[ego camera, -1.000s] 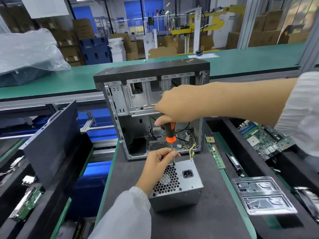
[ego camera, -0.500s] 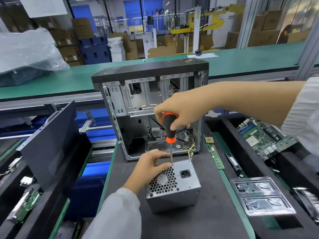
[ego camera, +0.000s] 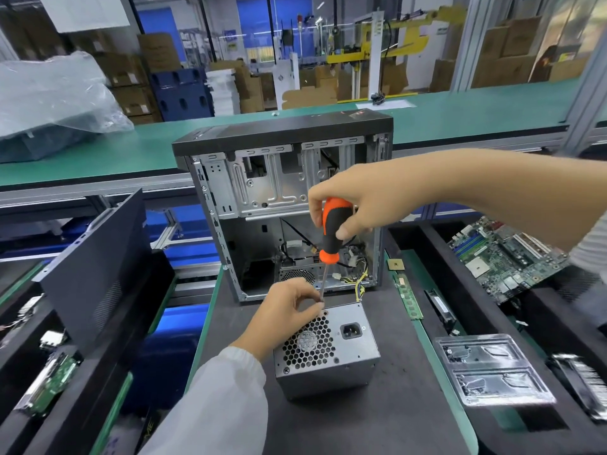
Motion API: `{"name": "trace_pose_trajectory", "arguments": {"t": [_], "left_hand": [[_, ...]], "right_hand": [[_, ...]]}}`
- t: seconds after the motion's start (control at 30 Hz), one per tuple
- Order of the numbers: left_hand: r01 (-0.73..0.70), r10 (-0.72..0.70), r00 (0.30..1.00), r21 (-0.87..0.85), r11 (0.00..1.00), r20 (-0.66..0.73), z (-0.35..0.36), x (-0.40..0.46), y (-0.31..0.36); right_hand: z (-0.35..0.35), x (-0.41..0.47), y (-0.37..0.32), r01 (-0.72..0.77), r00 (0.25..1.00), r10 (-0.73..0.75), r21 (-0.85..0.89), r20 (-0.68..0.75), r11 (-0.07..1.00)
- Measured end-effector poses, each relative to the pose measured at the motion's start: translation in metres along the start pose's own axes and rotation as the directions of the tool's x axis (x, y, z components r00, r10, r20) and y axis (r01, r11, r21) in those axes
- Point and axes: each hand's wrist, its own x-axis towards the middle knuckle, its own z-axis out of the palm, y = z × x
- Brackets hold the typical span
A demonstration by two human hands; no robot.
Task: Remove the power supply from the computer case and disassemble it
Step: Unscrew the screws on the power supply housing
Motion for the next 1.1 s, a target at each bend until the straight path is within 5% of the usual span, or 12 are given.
{"name": "trace_pose_trajectory", "arguments": {"t": [0.3, 0.47, 0.57, 0.87, 1.1], "left_hand": [[0.384, -0.386, 0.902, -0.051, 0.922, -0.192, -0.009, -0.006, -0.024], [0.429, -0.517, 0.856, -0.516, 0.741, -0.03, -0.017, 0.001, -0.021], [0.399, -0.49, 0.872, -0.616, 0.68, 0.025, -0.014, -0.001, -0.011], [0.157, -0.223, 0.967, -0.408, 0.899, -0.12, 0.014, -0.025, 0.009], [0.15, -0.208, 0.969, -0.348, 0.925, -0.134, 0.022, -0.027, 0.003]], "right_hand": [[0.017, -0.007, -0.005, 0.03, 0.995, -0.03, -0.003, -0.091, 1.0], [0.027, -0.014, -0.009, 0.081, 0.995, -0.079, 0.039, -0.058, 0.996], [0.033, -0.016, -0.011, 0.092, 0.994, -0.091, 0.017, -0.058, 0.996], [0.041, -0.019, -0.014, 0.101, 0.991, -0.105, -0.049, -0.081, 0.994], [0.042, -0.023, -0.018, 0.103, 0.991, -0.108, -0.057, -0.084, 0.993]]}}
